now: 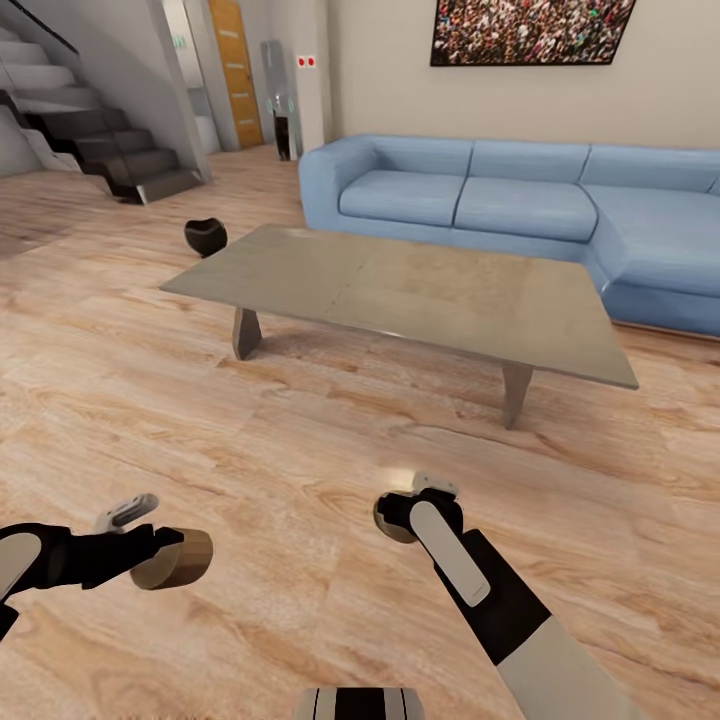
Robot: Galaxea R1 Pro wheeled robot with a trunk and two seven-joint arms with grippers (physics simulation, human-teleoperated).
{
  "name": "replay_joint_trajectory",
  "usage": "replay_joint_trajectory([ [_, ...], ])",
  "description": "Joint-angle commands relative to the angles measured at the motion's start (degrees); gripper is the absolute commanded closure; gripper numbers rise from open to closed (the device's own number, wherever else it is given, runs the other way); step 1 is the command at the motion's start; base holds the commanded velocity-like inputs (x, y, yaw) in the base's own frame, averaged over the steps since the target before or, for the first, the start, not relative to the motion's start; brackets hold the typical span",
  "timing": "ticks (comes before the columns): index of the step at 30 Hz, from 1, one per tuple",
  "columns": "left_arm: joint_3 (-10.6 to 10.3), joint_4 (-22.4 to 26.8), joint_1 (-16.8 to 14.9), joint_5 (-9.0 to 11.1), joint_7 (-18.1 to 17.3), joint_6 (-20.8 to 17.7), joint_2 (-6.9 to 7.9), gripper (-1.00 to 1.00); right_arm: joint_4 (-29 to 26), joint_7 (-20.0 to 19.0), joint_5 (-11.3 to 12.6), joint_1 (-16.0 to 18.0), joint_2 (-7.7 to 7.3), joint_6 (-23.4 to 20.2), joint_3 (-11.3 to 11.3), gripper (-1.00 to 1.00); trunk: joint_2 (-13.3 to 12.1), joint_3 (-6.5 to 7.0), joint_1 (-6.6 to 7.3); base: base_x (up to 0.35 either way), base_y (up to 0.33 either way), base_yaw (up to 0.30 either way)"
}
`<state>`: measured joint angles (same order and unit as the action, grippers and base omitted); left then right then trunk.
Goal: Place each of the two pumpkins and all three candles from the living room inside a cabinet in the living room (use any cabinet), then make sure every cabinet is closed, and position the cauldron so it is next to a table in the living room.
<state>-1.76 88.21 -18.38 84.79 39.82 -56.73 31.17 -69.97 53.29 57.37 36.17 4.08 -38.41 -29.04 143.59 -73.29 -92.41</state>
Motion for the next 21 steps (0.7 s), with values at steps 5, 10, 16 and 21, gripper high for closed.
replay_joint_trajectory([
  [5,-0.1,0.0,-0.1,0.6,0.5,0.0,0.06,1.0,-0.1,0.5,0.4,0.0,0.03,-0.1,-0.1,1.0,0.0,-0.04,0.01,0.0,0.0,0.291],
  [10,-0.2,0.0,-0.1,0.6,0.6,0.0,0.04,1.0,-0.1,0.5,0.4,0.0,0.03,-0.1,-0.1,1.0,0.0,-0.04,0.01,0.0,0.0,0.292],
  [16,-0.2,0.0,-0.1,0.6,0.5,0.0,0.04,1.0,-0.1,0.5,0.4,0.0,0.03,-0.1,-0.1,1.0,0.0,-0.04,0.01,0.0,0.0,0.292],
  [21,-0.1,0.0,-0.1,0.6,0.6,0.0,0.09,1.0,-0.1,0.5,0.4,0.0,0.05,-0.1,-0.1,1.0,0.0,-0.04,0.01,0.0,0.0,0.291],
])
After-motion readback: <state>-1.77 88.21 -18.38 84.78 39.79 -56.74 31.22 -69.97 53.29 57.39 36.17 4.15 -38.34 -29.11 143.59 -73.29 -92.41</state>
